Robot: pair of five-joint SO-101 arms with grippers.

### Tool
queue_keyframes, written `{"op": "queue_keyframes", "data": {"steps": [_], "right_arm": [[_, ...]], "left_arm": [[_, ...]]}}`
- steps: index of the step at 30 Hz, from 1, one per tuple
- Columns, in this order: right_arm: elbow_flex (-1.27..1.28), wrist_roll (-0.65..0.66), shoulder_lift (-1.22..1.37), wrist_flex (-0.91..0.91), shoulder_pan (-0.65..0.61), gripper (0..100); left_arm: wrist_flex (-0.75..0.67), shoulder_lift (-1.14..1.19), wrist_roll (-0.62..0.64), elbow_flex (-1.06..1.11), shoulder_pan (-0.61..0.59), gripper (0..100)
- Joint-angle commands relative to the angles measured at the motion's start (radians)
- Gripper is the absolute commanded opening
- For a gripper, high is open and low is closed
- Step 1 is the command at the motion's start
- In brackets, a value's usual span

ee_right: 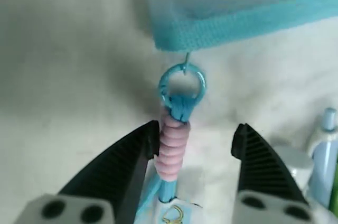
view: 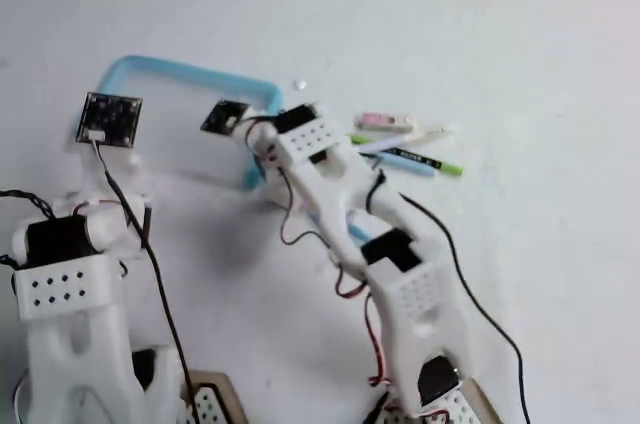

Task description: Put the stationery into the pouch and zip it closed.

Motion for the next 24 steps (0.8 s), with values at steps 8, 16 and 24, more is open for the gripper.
{"op": "queue_keyframes", "data": {"steps": [8,16,24], "right_arm": [[-0.080,-0.026,0.093,0.019,-0.008,18.7],[-0.141,-0.032,0.094,0.085,-0.004,1.6],[-0.344,-0.025,-0.102,0.275,-0.019,1.8]], "left_arm": [[0.003,0.007,0.003,-0.044,-0.001,2],[0.003,0.007,0.003,-0.044,-0.001,2],[-0.002,0.008,0.008,-0.044,-0.005,3]]}}
